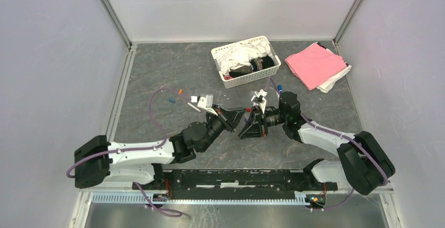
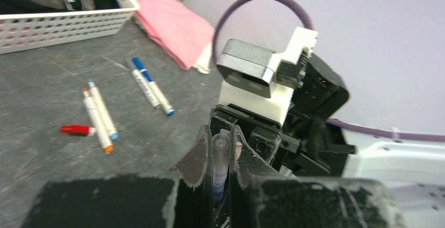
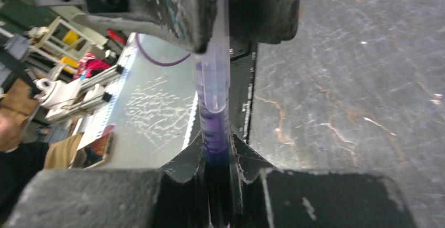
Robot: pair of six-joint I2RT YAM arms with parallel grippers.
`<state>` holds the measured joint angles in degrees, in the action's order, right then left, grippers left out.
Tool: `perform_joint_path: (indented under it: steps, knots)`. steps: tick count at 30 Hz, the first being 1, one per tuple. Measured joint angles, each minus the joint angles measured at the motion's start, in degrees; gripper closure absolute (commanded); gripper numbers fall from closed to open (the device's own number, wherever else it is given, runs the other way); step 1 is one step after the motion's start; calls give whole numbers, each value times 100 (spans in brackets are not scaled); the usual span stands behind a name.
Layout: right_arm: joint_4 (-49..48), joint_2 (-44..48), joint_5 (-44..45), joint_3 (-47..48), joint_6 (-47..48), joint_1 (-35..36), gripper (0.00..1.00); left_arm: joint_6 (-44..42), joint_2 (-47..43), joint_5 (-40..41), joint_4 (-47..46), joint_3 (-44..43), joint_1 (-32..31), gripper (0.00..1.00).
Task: Insert the pens into the pen caps
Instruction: Press the pen cap onto the pen.
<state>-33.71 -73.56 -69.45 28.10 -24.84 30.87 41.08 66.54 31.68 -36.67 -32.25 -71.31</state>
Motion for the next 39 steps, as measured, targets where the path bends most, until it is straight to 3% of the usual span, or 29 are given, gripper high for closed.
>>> perform_joint_path:
  steps: [6,13,19,26,33,39]
  knots:
    - [-1392,44,-667,-227,-1106,-155,100,-17,109,-623,-1545,522,24,98]
    - [-957,267,-695,-223,-798,-492,100,-345,763,-328,-1080,-299,-24,98]
    - [-363,264,-330,-184,-273,-280,100,-332,385,103,-345,-337,-125,95]
    - [-33,264,146,131,254,-20,100,-313,-20,586,1213,-946,-190,78]
    - [-63,254,496,260,437,42,100,-205,-13,533,1943,-1130,-269,48]
    - [-240,212,767,286,435,31,100,-186,-260,448,2173,-1126,-317,31]
